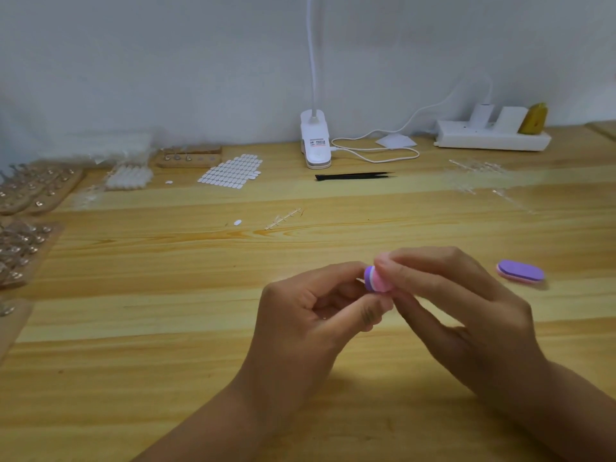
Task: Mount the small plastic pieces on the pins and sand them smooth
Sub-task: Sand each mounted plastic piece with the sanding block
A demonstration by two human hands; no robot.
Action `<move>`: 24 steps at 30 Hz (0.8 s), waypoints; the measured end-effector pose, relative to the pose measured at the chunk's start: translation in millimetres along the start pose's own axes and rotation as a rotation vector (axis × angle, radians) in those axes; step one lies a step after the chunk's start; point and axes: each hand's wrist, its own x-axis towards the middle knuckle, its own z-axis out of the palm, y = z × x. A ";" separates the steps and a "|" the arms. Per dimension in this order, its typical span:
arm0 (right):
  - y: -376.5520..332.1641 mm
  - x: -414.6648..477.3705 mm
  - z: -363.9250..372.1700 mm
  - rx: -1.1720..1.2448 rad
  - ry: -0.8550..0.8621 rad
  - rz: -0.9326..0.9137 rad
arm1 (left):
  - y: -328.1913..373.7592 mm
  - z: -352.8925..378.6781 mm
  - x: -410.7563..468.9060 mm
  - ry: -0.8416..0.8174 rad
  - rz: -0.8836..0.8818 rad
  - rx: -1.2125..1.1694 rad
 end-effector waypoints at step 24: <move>13.6 3.4 -8.8 -0.164 0.129 -0.083 | -3.3 -12.1 12.3 -0.060 -0.324 -0.338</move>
